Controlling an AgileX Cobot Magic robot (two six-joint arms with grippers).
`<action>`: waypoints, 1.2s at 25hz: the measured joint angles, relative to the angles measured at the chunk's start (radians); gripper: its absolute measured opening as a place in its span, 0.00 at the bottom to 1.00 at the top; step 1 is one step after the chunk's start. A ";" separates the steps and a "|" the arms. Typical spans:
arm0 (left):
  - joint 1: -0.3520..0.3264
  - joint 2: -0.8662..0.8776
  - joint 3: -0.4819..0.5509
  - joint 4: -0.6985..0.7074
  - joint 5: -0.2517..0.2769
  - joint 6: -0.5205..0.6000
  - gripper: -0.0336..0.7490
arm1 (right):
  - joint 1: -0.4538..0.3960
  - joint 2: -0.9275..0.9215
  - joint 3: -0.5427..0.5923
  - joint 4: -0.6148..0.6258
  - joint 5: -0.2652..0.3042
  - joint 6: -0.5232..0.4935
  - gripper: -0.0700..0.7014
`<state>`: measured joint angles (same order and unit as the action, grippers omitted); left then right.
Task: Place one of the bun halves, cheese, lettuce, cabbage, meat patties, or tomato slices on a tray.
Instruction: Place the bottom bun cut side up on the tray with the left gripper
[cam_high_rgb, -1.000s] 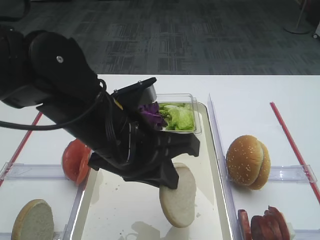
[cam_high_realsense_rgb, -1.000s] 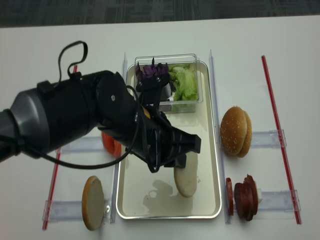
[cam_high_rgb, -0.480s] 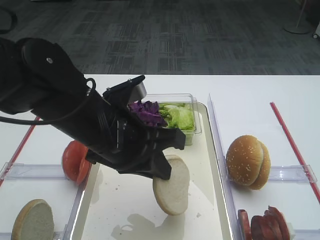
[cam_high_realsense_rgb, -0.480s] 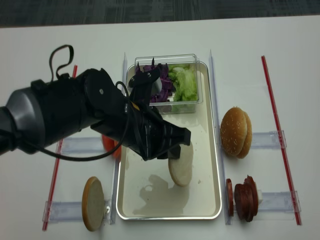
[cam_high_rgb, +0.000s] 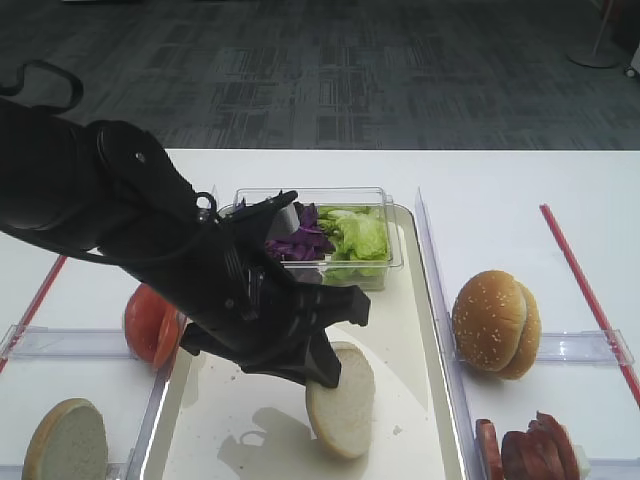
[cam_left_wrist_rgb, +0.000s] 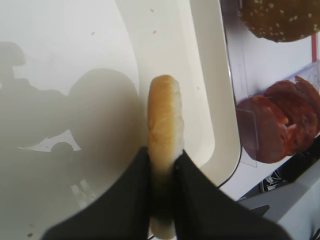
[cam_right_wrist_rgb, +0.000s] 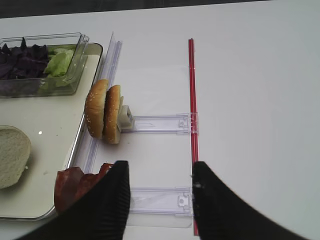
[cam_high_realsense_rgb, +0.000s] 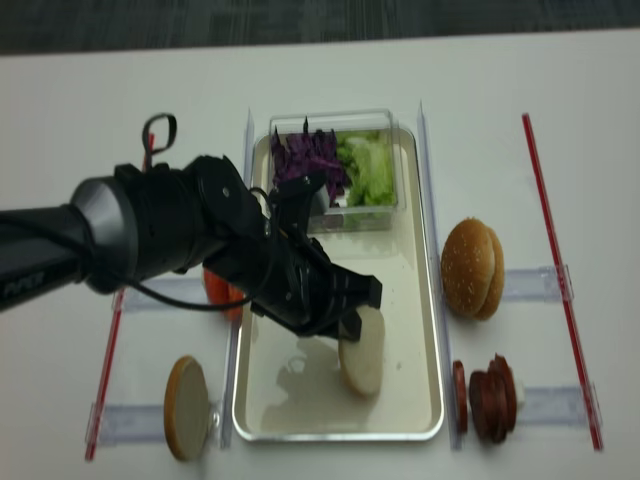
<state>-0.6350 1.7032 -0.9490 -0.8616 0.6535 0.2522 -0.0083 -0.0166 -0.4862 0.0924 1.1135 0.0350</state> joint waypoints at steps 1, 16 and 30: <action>0.003 0.008 0.000 0.000 0.000 0.000 0.13 | 0.000 0.000 0.000 0.000 0.000 -0.002 0.53; 0.008 0.071 0.000 -0.023 0.018 0.003 0.13 | 0.000 0.000 0.000 0.000 0.002 -0.004 0.53; 0.008 0.072 0.000 -0.009 -0.010 0.003 0.13 | 0.000 0.000 0.000 0.000 0.002 -0.004 0.53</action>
<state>-0.6272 1.7748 -0.9490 -0.8709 0.6435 0.2548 -0.0083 -0.0166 -0.4862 0.0924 1.1154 0.0307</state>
